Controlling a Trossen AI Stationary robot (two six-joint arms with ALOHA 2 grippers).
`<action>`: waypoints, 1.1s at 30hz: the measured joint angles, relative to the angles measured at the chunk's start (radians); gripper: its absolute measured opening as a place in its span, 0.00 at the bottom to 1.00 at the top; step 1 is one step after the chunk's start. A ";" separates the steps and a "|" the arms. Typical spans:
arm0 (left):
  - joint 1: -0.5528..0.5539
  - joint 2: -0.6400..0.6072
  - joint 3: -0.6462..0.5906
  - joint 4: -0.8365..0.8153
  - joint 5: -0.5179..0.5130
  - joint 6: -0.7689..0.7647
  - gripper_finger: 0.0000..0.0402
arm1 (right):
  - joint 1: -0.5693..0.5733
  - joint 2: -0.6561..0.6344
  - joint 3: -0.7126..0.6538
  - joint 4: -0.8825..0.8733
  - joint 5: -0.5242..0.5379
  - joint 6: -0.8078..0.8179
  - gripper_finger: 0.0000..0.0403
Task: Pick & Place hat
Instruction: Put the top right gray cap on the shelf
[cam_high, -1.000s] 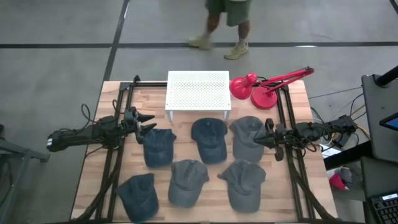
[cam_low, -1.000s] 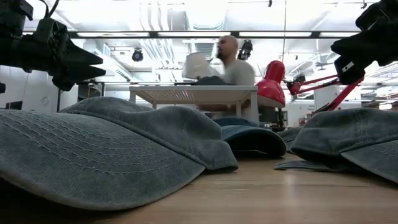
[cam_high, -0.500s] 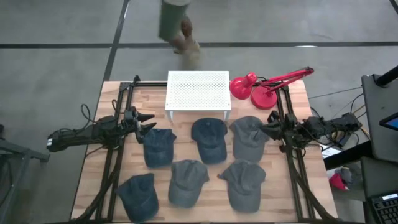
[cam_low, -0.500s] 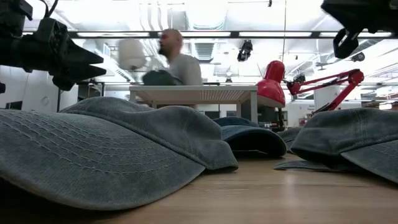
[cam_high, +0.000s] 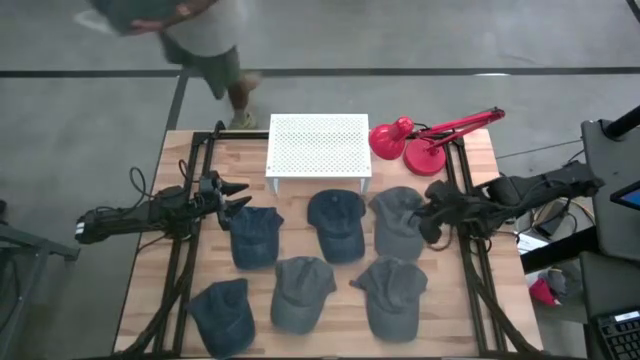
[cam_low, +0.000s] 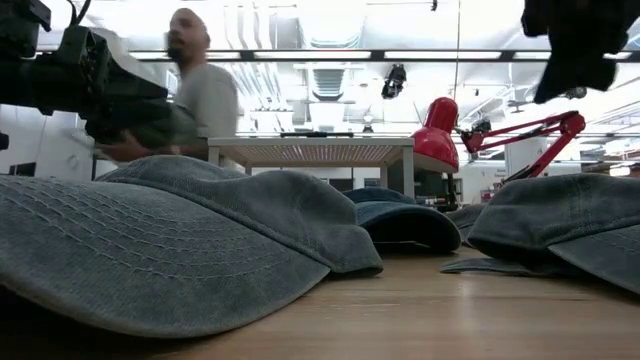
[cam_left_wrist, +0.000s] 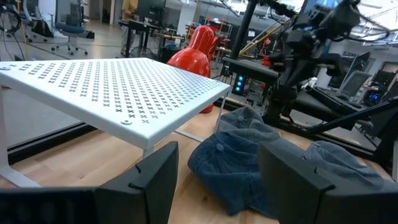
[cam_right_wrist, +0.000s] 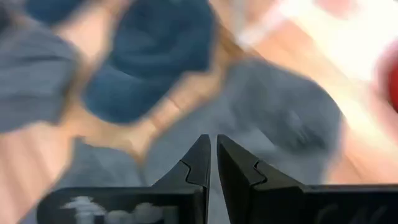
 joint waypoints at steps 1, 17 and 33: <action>0.000 0.000 0.000 0.000 0.000 0.000 0.55 | 0.000 0.036 0.028 -0.050 -0.004 0.042 0.07; 0.000 0.000 0.000 0.003 0.001 0.000 0.55 | 0.000 0.352 0.248 -0.153 -0.052 0.313 0.44; 0.000 0.000 0.002 0.004 0.001 0.000 0.55 | -0.045 0.502 0.115 -0.128 -0.101 0.705 0.74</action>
